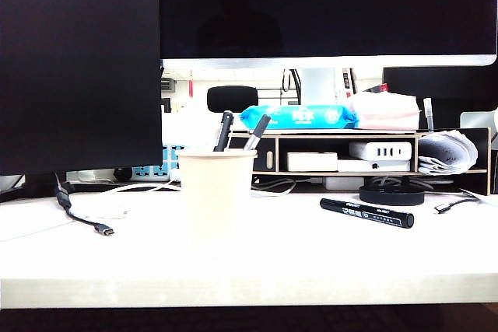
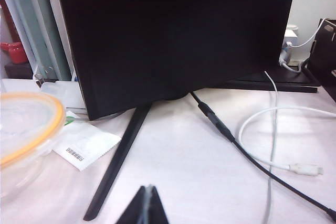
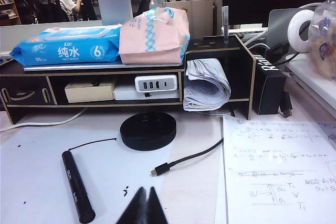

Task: Pick up the marker and insert it into the paper cup.

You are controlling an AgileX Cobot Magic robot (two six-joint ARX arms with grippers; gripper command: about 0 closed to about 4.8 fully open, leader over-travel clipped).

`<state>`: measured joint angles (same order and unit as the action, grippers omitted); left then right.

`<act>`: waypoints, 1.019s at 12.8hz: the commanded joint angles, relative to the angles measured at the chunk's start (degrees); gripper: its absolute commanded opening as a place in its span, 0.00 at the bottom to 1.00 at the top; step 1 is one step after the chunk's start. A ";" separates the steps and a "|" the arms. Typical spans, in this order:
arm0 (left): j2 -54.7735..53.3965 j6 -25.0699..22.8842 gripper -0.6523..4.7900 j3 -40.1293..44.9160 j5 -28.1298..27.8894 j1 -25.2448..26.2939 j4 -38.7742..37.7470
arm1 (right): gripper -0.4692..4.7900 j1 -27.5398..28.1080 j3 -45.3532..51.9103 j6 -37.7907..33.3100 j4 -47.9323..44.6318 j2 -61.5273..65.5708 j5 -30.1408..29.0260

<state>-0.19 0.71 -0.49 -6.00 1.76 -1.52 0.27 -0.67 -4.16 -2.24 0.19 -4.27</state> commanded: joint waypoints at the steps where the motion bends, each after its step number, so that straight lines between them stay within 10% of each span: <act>1: 0.00 -0.24 0.11 -0.04 0.26 0.04 0.33 | 0.08 -0.02 0.20 0.11 -0.98 0.00 0.31; 5: 0.00 -0.24 0.11 -0.02 -0.87 -2.75 0.31 | 0.08 -0.02 0.20 0.11 -0.98 0.00 0.31; 9: 0.00 -0.24 0.11 -0.04 -1.01 -31.74 0.33 | 0.08 -0.02 0.20 0.11 -0.98 0.00 0.31; 13: 0.00 -0.24 0.11 -0.04 -1.03 -48.28 0.33 | 0.08 -0.02 0.20 0.11 -0.98 0.00 0.31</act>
<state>-0.19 0.71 -0.49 -7.18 -45.15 -1.54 0.27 -0.67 -4.16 -2.24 0.19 -4.23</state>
